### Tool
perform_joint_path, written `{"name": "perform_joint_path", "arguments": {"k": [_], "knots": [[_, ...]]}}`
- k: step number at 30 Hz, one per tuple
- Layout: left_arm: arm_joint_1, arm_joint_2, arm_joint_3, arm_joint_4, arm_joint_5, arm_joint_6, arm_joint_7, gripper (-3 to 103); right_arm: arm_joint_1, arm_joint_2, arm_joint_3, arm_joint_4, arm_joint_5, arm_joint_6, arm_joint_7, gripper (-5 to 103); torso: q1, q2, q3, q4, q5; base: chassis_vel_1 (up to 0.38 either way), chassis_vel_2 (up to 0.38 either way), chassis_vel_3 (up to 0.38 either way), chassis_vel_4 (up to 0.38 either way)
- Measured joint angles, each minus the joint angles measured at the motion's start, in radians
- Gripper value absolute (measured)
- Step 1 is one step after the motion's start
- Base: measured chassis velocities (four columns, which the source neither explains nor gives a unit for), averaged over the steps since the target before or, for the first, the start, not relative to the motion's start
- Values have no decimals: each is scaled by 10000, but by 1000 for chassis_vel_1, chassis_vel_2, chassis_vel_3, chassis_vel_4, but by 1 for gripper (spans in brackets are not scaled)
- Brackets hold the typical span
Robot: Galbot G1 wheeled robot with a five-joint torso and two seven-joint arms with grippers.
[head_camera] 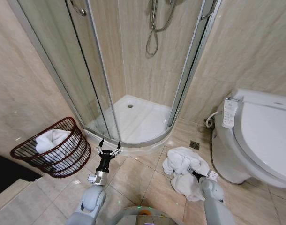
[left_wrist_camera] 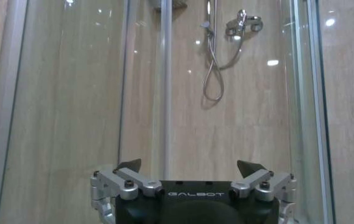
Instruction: Discard the used towel into the hamper.
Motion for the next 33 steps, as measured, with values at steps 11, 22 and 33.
{"name": "perform_joint_path", "arguments": {"k": [11, 22, 33], "knots": [[202, -34, -27, -201, 126, -21, -8, 100, -179, -194, 20, -266, -182, 444, -773, 37, 0, 1, 0, -1, 0, 0, 0, 0, 0], [310, -30, 76, -441, 202, 80, -38, 100, -336, -346, 94, -441, -234, 1095, -1120, 8, 0, 1, 0, 0, 0, 0, 0, 0, 0], [374, -32, 144, -580, 251, 125, -62, 100, -665, -387, 157, -58, -873, 2264, -1295, 5, 0, 1, 0, 0, -1, 0, 0, 0, 0]]}}
